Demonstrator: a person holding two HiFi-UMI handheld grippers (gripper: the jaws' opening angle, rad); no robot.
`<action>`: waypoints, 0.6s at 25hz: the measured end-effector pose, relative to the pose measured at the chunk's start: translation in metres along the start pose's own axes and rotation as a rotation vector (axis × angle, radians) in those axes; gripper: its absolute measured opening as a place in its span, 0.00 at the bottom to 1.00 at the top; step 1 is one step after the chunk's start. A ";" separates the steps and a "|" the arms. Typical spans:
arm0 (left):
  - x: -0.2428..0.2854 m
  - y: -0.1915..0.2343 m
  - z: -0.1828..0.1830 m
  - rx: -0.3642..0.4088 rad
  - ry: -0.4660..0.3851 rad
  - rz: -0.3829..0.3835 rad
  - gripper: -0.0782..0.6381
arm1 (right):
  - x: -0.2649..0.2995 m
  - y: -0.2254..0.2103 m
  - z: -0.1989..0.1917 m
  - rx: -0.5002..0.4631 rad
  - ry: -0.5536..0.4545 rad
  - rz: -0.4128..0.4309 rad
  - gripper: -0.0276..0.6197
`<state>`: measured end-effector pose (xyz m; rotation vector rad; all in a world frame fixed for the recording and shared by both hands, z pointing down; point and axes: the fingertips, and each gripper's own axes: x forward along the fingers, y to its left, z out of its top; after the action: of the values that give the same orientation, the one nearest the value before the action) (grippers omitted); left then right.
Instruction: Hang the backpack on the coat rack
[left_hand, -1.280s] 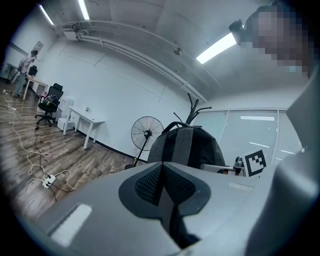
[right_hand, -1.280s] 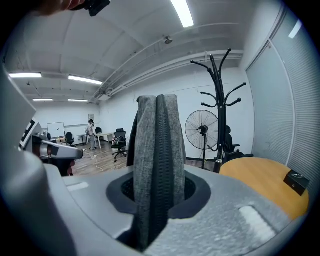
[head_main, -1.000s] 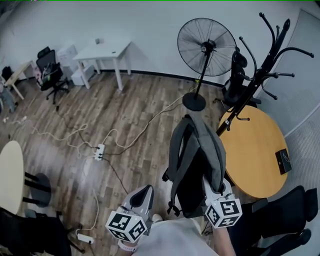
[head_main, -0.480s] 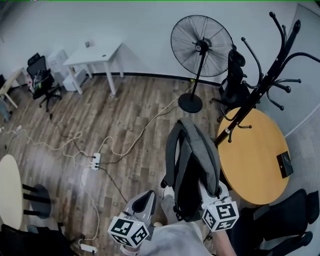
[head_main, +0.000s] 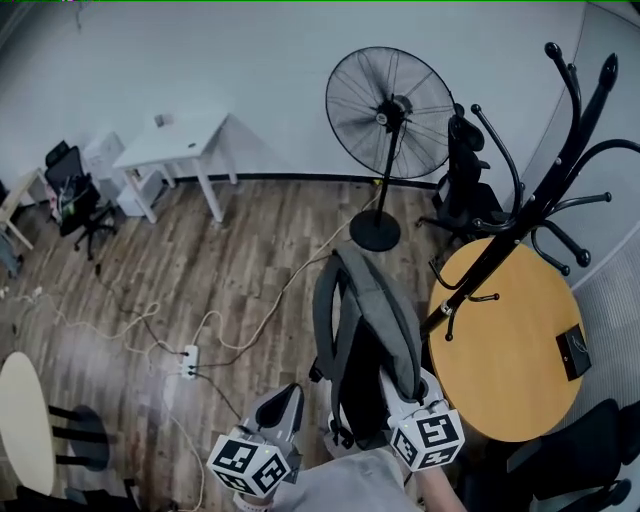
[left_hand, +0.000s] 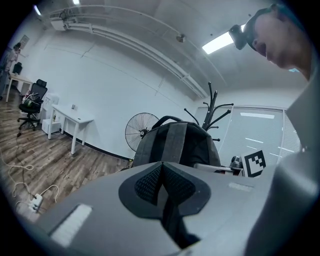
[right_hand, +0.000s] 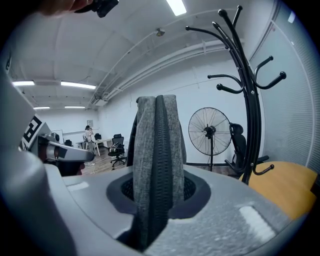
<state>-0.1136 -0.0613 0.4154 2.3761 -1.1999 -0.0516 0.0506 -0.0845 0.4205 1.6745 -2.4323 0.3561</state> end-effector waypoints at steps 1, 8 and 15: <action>0.011 0.000 0.005 0.005 0.001 -0.005 0.13 | 0.007 -0.006 0.005 0.003 -0.006 0.001 0.18; 0.071 -0.004 0.036 0.036 -0.017 -0.044 0.13 | 0.042 -0.049 0.030 0.011 -0.023 -0.020 0.18; 0.105 0.011 0.040 0.008 0.002 -0.080 0.13 | 0.061 -0.065 0.043 -0.023 -0.036 -0.050 0.18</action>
<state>-0.0667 -0.1632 0.4030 2.4296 -1.1065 -0.0707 0.0893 -0.1740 0.4021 1.7433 -2.4054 0.2917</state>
